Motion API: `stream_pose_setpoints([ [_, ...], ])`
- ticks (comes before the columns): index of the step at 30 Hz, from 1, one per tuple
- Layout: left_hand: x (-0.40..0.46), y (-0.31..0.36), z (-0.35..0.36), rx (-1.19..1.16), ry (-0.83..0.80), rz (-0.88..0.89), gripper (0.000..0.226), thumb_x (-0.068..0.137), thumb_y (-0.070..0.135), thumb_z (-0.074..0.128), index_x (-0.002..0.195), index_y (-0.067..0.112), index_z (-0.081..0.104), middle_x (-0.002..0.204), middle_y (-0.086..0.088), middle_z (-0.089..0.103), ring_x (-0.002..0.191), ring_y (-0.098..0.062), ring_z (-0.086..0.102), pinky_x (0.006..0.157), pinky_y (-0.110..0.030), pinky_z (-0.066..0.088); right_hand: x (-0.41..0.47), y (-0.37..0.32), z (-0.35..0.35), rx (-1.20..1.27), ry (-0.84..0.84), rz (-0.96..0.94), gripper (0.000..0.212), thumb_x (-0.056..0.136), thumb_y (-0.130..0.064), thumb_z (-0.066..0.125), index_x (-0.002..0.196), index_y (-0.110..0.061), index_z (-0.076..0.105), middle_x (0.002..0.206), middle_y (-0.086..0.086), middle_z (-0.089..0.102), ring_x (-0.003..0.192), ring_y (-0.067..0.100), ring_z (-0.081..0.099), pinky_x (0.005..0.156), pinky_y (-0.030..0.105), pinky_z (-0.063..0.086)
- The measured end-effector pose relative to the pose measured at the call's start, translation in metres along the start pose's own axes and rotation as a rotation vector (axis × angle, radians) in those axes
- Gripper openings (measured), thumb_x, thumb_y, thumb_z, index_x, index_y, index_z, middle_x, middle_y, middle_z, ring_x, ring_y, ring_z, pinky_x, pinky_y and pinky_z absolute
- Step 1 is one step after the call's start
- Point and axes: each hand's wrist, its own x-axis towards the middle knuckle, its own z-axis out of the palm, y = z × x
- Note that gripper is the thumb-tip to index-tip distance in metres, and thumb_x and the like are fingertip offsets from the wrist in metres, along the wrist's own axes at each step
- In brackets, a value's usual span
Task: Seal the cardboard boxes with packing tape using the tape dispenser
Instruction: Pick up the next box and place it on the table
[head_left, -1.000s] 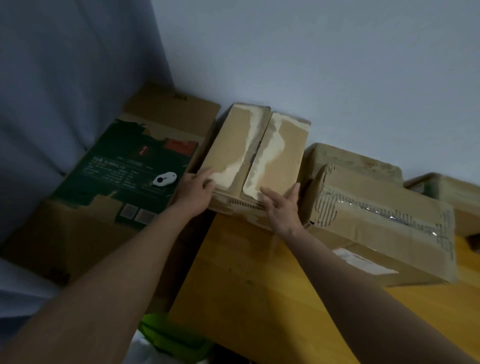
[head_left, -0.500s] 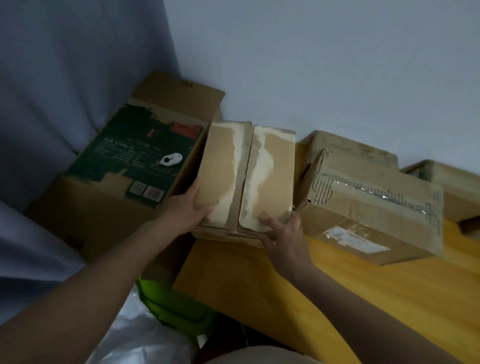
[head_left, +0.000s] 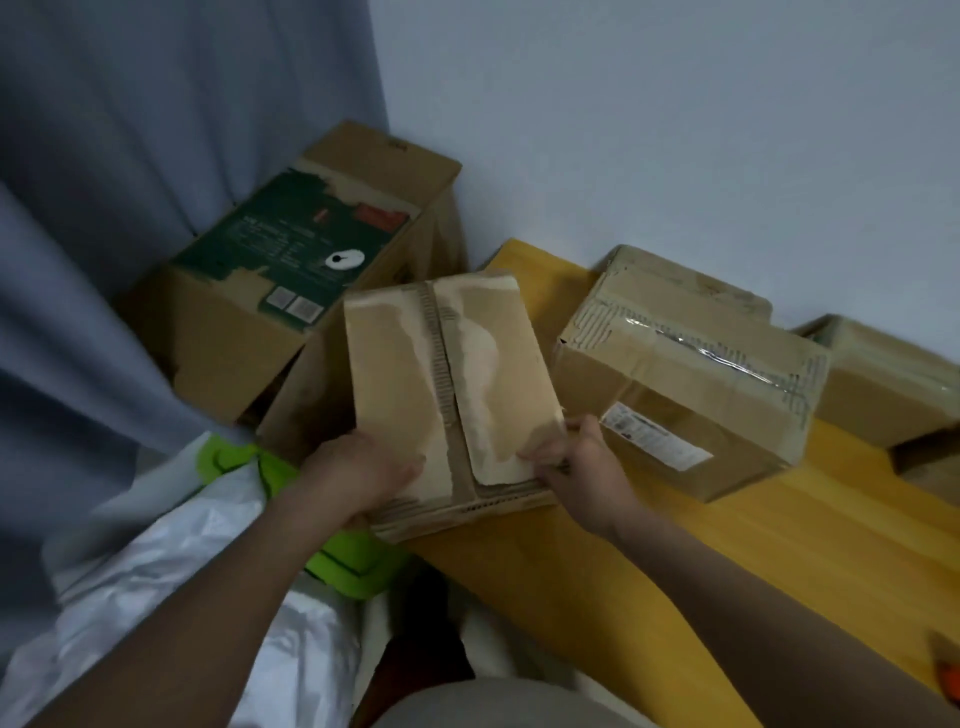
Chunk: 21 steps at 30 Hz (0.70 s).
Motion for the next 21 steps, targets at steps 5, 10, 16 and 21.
stream_pose_setpoints([
  [5,-0.076,0.026,0.066,-0.067,-0.094,-0.067,0.045,0.094,0.057,0.044,0.099,0.013,0.051,0.073,-0.006,0.057,0.05,-0.021,0.06,0.046,-0.022,0.047,-0.045,0.04,-0.027,0.014,-0.129,-0.064,0.018,0.09,0.004,0.058,0.092,-0.008,0.071,0.128,0.005,0.036,0.121,0.02,0.041,0.098,0.017,0.04],
  [10,-0.137,0.071,0.127,-0.086,-0.171,0.125,0.036,0.082,0.04,0.068,0.073,0.005,0.061,0.055,-0.014,0.06,0.035,-0.017,0.052,0.041,-0.022,0.043,-0.087,0.097,-0.076,-0.06,-0.131,-0.003,0.034,0.088,0.006,0.054,0.068,-0.02,0.066,0.106,0.006,0.056,0.101,0.023,0.055,0.089,0.029,0.047],
  [16,-0.136,0.091,0.124,0.028,0.68,0.345,0.063,0.064,0.048,0.085,0.119,0.029,0.058,0.128,-0.007,0.048,0.12,-0.025,0.041,0.099,-0.035,0.038,-0.128,0.161,-0.112,0.018,0.08,0.215,0.013,0.09,-0.005,0.056,0.083,-0.015,0.061,0.105,0.009,0.061,0.097,0.028,0.059,0.066,0.029,0.042],
  [21,-0.086,0.084,0.108,-0.127,0.275,0.132,0.131,0.049,0.073,0.08,0.147,0.054,-0.004,0.162,0.0,-0.015,0.146,-0.03,-0.021,0.116,-0.061,0.003,-0.153,0.18,-0.089,0.268,0.135,0.249,0.071,0.091,-0.042,0.06,0.149,-0.023,0.025,0.151,0.008,0.025,0.132,0.031,0.037,0.098,0.039,0.041],
])
